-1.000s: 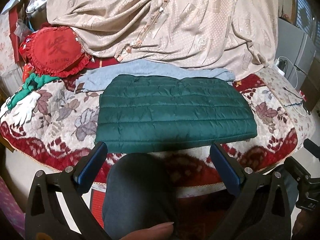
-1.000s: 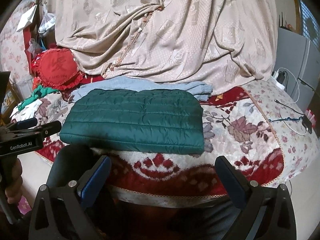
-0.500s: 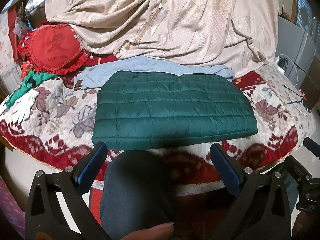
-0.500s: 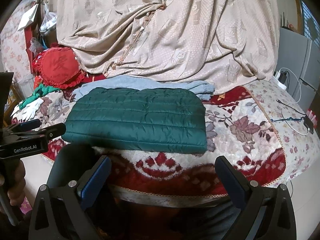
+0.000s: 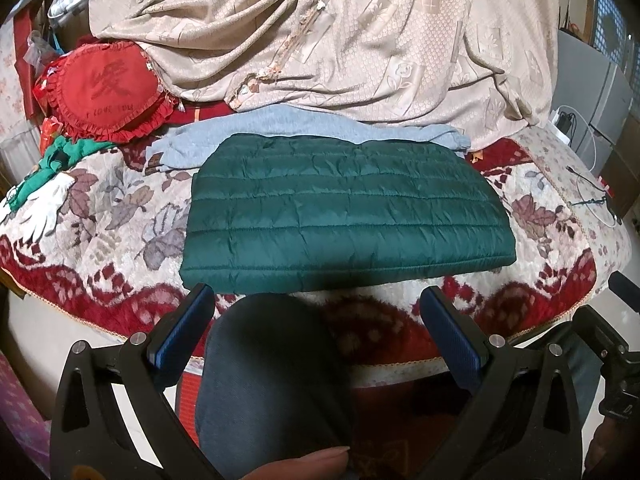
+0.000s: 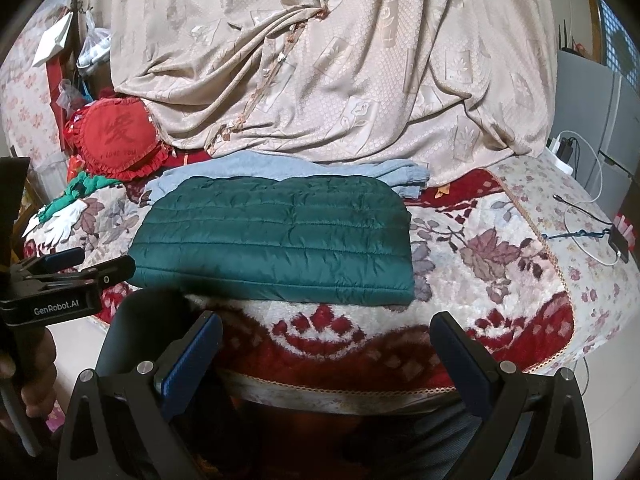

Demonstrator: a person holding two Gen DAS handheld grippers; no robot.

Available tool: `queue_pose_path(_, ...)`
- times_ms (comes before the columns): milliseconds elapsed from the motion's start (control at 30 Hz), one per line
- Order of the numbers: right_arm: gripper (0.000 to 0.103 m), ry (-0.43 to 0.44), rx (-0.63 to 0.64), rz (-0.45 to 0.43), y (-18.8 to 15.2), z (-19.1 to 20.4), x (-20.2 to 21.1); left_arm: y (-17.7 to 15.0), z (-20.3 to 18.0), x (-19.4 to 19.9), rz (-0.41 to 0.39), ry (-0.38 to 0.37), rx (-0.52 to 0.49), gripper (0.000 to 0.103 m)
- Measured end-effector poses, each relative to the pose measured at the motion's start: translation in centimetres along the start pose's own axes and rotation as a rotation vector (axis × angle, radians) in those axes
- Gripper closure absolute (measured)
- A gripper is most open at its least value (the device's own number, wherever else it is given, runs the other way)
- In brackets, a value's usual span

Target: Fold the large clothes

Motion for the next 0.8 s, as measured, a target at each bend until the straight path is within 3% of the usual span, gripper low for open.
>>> queue_pose_path(800,0.000,0.001,-0.004,0.002,-0.08,0.11,-0.14,-0.33,-0.51,0.09,-0.028,-0.022,-0.015,0.000)
Point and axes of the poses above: each gripper's, at about its wrist camera, not at the fingertips, and x roughly against the way its jaws point, z to its left, y to its top, the point moved 4 cm from there along -x, roughly the way its jaws point, and after that the axes turned 8 degrees about -x, right-handed, at the moved point
